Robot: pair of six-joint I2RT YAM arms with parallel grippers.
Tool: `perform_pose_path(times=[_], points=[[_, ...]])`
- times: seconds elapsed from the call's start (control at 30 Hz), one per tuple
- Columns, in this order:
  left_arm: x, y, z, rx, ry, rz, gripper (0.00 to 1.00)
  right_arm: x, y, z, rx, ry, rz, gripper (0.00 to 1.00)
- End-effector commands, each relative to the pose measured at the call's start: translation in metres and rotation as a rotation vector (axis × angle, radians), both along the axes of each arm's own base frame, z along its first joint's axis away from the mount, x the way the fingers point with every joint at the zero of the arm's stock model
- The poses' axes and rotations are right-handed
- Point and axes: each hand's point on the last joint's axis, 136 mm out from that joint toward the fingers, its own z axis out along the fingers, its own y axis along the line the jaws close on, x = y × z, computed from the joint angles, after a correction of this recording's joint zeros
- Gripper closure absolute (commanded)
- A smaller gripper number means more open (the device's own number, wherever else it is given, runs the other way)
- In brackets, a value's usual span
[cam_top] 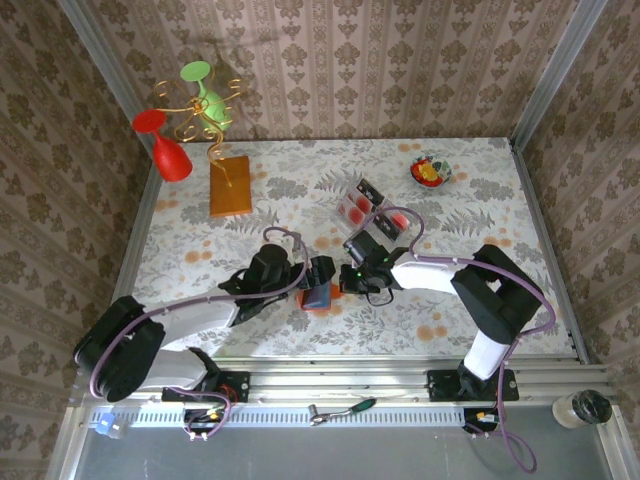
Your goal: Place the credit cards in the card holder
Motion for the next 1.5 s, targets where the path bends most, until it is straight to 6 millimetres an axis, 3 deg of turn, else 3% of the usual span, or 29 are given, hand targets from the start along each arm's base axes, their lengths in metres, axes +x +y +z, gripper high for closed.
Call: perform_pose_path(times=[0.0, 0.1, 0.23, 0.37, 0.63, 0.83, 1.07, 1.23, 1.47], points=[[0.001, -0.012, 0.002, -0.047, 0.008, -0.006, 0.0, 0.001, -0.002, -0.008, -0.021, 0.031, -0.008, 1.0], [0.0, -0.016, -0.004, -0.047, 0.018, -0.005, 0.0, 0.005, -0.004, -0.003, -0.012, 0.027, -0.017, 0.98], [-0.002, -0.019, -0.014, -0.03, 0.032, -0.003, 0.0, 0.009, -0.011, 0.011, 0.016, 0.012, -0.035, 0.76], [-0.003, -0.018, -0.023, -0.011, 0.045, 0.01, 0.0, 0.012, -0.025, 0.03, 0.029, -0.016, -0.061, 0.66], [-0.005, -0.011, -0.043, 0.043, 0.058, 0.057, 0.0, 0.012, -0.06, 0.041, 0.028, -0.03, -0.136, 0.65], [-0.008, -0.007, -0.053, 0.076, 0.076, 0.058, 0.0, 0.008, -0.067, 0.048, 0.046, -0.045, -0.147, 0.65], [0.003, 0.0, -0.026, 0.063, 0.047, 0.065, 0.0, 0.001, -0.052, 0.069, 0.084, -0.077, -0.097, 0.71], [0.015, 0.01, -0.003, 0.016, 0.021, 0.092, 0.0, -0.005, -0.025, 0.086, 0.107, -0.111, -0.045, 0.79], [0.034, 0.064, 0.031, -0.008, -0.028, 0.218, 0.0, -0.012, 0.039, 0.116, 0.126, -0.157, 0.094, 0.83]])
